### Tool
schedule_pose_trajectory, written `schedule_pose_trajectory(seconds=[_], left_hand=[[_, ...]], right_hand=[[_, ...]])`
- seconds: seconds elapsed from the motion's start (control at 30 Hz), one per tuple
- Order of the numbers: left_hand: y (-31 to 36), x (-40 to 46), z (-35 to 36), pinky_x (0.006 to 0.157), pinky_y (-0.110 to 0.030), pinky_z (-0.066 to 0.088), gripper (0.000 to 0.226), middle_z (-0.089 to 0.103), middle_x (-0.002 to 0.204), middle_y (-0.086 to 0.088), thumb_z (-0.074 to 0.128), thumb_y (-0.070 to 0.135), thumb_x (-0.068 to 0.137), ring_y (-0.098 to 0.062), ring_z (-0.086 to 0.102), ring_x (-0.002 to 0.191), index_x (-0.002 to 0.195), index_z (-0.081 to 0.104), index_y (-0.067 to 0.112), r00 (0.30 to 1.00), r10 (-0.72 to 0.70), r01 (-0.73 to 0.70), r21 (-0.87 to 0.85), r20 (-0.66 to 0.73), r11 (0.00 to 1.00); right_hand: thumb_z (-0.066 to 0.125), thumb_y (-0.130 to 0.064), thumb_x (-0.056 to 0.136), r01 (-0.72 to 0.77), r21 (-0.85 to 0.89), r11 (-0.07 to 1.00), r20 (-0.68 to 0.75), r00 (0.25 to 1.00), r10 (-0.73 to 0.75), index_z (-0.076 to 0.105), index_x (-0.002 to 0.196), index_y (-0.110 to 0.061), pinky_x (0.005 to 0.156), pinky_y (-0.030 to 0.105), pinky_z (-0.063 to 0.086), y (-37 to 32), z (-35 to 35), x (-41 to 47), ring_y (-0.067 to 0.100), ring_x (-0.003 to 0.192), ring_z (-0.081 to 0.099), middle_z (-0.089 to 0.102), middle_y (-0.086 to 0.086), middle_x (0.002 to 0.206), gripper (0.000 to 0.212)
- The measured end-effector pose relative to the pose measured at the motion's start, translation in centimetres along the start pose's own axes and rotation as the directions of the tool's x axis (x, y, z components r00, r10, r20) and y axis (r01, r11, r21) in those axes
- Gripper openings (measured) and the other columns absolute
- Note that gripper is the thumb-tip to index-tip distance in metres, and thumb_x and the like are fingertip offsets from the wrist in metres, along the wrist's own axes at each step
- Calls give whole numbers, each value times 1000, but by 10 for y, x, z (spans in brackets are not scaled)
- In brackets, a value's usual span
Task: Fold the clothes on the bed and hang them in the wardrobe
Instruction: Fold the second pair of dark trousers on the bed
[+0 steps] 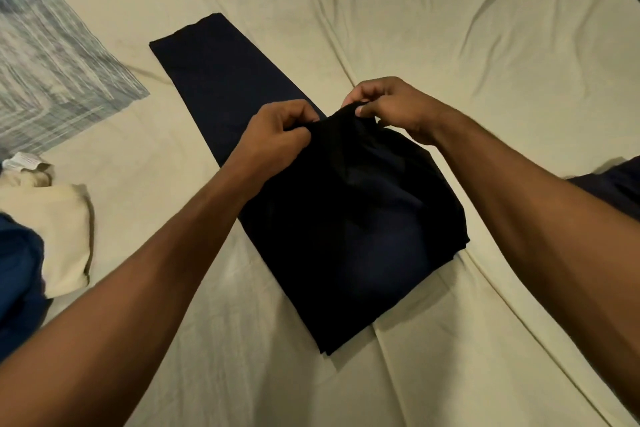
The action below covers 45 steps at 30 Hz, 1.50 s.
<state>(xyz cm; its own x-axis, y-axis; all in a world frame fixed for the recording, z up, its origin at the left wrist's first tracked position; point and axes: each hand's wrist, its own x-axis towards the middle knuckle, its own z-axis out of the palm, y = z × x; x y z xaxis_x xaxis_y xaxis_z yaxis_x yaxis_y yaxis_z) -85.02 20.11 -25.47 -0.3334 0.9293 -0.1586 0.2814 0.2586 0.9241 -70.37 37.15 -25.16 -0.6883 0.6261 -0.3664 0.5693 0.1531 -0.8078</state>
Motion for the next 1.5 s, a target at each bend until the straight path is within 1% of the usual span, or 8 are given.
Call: schedule_pose_trajectory(seconds=[0.23, 0.43, 0.63, 0.8, 1.0, 1.13, 1.33, 1.5], left_hand=[[6, 12, 2, 75, -41, 51, 15, 69, 94, -19, 58, 22, 88, -28, 62, 76, 94, 70, 14, 992, -79, 74, 55, 94, 996], [7, 30, 10, 78, -32, 51, 60, 69, 96, 2, 53, 75, 84, -16, 65, 88, 95, 73, 20, 921, -378, 325, 360, 88, 875], [19, 58, 18, 86, -36, 55, 24, 70, 105, -5, 72, 32, 88, -21, 65, 96, 103, 72, 14, 907, -404, 312, 447, 124, 838], [26, 66, 17, 87, -39, 60, 10, 72, 85, -2, 68, 20, 91, -17, 67, 80, 82, 72, 18, 971, -239, 241, -135, 32, 961], [11, 70, 39, 71, -28, 54, 19, 67, 78, 5, 62, 23, 97, -8, 60, 65, 114, 67, 17, 987, -140, 149, -102, 83, 984], [-11, 72, 39, 78, -26, 51, 24, 67, 87, 12, 58, 28, 98, -4, 62, 76, 121, 62, 24, 994, -33, 36, -33, 108, 999], [-15, 88, 38, 98, -28, 47, 28, 63, 116, 10, 54, 41, 100, -10, 60, 111, 123, 64, 31, 971, -43, 23, 89, 235, 996], [-23, 104, 47, 74, -23, 44, 24, 62, 109, 1, 66, 35, 94, -15, 60, 98, 115, 62, 26, 967, -101, -5, 416, 233, 909]], right_hand=[[70, -16, 90, 45, -127, 991, 12, 999, -44, 65, 116, -28, 87, 23, 49, 11, 28, 7, 10, 96, 62, 59, -2, 119, 29], [63, -23, 89, -207, -233, 950, -281, 950, 138, 69, 96, -12, 71, 28, 50, 28, 19, -9, 18, 77, 62, 68, -3, 84, 14], [60, -24, 94, -209, -264, 941, -198, 967, 159, 69, 95, -13, 85, 37, 55, 47, 22, -28, 15, 80, 67, 72, -4, 83, 14], [49, -42, 101, -216, 261, 941, -73, 967, 242, 71, 89, -22, 60, 25, 43, 46, 13, -36, 12, 66, 54, 63, -4, 79, 32], [34, -70, 94, -369, 629, 684, 291, 928, 233, 71, 109, -13, 70, 30, 58, 55, 8, -39, 18, 76, 70, 72, 5, 91, 69], [62, -40, 95, -266, 443, 856, 162, 963, 215, 66, 106, -9, 97, 46, 52, 58, 18, -37, 32, 102, 69, 71, 16, 112, 33], [56, -17, 101, -182, 387, 904, -6, 980, 200, 65, 110, 3, 87, 40, 55, 66, 24, -33, 25, 86, 66, 69, 15, 97, 24], [53, -30, 101, -226, -274, 935, -313, 940, 136, 44, 74, -18, 67, 33, 35, 77, 50, -28, 22, 76, 51, 53, -3, 72, 31]])
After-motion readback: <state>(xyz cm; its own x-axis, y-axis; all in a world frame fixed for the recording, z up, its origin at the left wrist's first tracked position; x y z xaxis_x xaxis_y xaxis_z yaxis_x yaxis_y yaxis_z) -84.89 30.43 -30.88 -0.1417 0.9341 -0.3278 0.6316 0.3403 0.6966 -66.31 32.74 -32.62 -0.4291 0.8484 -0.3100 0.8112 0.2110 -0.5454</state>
